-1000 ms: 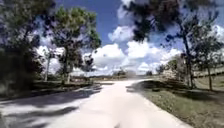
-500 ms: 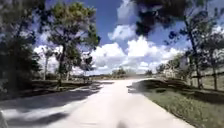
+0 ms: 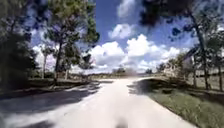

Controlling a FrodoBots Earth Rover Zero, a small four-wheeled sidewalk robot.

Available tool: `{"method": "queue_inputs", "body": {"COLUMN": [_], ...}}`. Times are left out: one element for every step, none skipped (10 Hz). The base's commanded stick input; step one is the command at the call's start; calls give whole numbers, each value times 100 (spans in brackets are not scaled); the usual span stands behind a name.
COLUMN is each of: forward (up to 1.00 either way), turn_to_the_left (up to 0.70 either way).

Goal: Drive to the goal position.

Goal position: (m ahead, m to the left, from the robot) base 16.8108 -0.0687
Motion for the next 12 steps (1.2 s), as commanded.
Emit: {"method": "queue_inputs", "body": {"forward": [70,70,70,70,70,70,70,70,70,70,70,70], "turn_to_the_left": [0,0,-2,-11,-14,0,0,0,0,0,0,0]}}
